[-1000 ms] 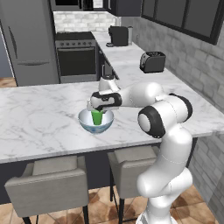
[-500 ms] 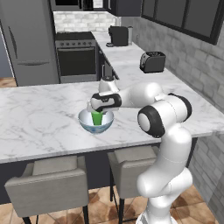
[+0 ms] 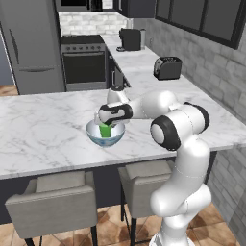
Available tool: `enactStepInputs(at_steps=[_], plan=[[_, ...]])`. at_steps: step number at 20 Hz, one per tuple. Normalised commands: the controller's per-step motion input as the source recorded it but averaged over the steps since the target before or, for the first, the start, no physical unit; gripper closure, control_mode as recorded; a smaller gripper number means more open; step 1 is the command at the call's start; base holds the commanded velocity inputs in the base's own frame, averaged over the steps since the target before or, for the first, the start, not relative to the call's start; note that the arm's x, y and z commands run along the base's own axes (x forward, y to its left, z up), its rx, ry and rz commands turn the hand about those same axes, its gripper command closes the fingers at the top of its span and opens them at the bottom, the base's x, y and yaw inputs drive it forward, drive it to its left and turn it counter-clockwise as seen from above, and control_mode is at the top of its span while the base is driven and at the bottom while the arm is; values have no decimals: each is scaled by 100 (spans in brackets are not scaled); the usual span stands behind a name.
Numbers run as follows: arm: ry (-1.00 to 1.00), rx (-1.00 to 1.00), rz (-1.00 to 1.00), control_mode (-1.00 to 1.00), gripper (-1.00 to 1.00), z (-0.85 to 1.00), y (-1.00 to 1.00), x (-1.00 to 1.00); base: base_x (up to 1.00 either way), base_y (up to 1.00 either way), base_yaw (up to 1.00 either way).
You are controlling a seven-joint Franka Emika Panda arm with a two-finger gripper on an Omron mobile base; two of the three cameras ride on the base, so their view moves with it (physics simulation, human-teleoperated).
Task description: Place the cup inside the bowl on the dining table and move the bowl to any counter.
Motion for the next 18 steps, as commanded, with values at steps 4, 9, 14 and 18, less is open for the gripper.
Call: enactStepInputs(at_steps=[4,9,14,18], plan=[[0,0,0,-100,100,0,0,0,0,0,0],[0,0,0,-100,-100,0,0,0,0,0,0],[0,0,0,-100,-100,0,0,0,0,0,0],[0,0,0,-100,-100,0,0,0,0,0,0]])
